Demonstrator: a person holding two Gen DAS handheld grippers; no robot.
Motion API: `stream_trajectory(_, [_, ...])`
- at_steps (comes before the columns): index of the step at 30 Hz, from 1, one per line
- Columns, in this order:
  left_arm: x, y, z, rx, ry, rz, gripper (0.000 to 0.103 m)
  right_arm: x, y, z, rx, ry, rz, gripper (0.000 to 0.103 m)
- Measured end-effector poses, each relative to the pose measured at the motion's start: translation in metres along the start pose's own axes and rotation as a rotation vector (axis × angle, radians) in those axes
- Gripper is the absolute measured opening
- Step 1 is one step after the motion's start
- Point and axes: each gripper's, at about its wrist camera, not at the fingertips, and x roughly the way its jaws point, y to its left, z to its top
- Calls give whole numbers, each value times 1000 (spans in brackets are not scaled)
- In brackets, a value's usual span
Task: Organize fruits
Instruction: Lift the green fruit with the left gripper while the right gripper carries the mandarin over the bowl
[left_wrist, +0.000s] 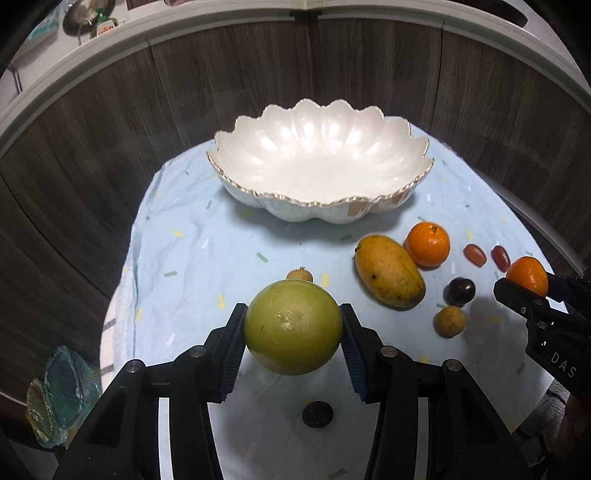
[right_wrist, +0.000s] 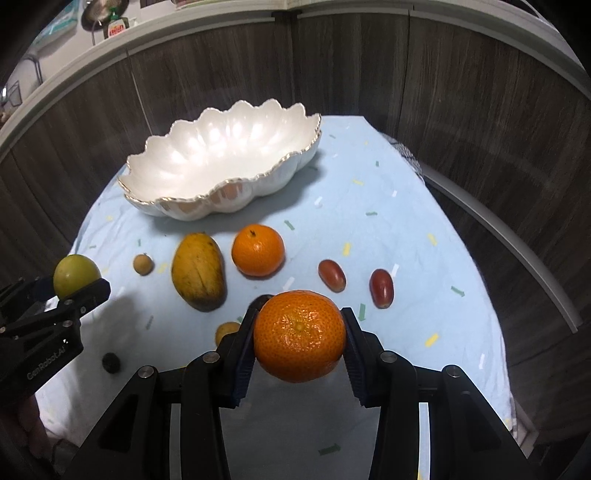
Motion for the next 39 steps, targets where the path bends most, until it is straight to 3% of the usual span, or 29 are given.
stream_trajectory(16, [-24,9,42,-7,-62,-18,48,-17,3,42,-28,-93,37,43])
stream_trajectory(39, [2,22,110,-37,-89,-21,48,11,6,126,-78,-154,74,43])
